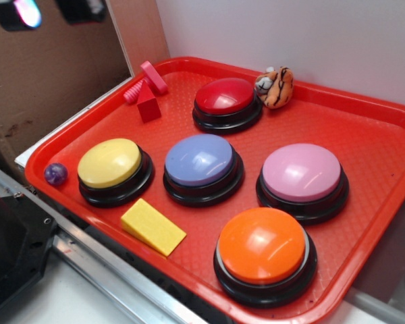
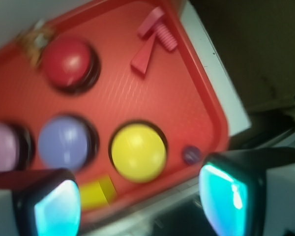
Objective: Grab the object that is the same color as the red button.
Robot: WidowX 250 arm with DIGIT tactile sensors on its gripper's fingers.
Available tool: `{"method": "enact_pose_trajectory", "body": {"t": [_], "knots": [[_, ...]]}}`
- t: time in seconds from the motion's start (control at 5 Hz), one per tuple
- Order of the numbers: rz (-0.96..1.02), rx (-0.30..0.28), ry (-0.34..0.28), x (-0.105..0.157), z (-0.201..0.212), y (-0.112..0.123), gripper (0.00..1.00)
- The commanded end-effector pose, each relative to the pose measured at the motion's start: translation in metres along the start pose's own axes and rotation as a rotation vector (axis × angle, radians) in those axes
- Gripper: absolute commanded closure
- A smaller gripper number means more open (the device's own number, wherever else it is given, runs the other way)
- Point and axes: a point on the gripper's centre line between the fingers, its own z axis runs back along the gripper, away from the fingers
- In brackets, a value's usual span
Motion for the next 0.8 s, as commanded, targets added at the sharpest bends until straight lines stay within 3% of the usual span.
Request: {"method": "enact_pose_trajectory", "body": {"t": [0.0,0.4,0.6], "knots": [[0.324,-0.018,-0.156,0.053,-0.049,0.003,0.00],[0.513,0.020,-0.233,0.062,-0.096,0.004,0.00],[0.547,0.019,-0.206,0.067,-0.116,0.009,0.00]]}}
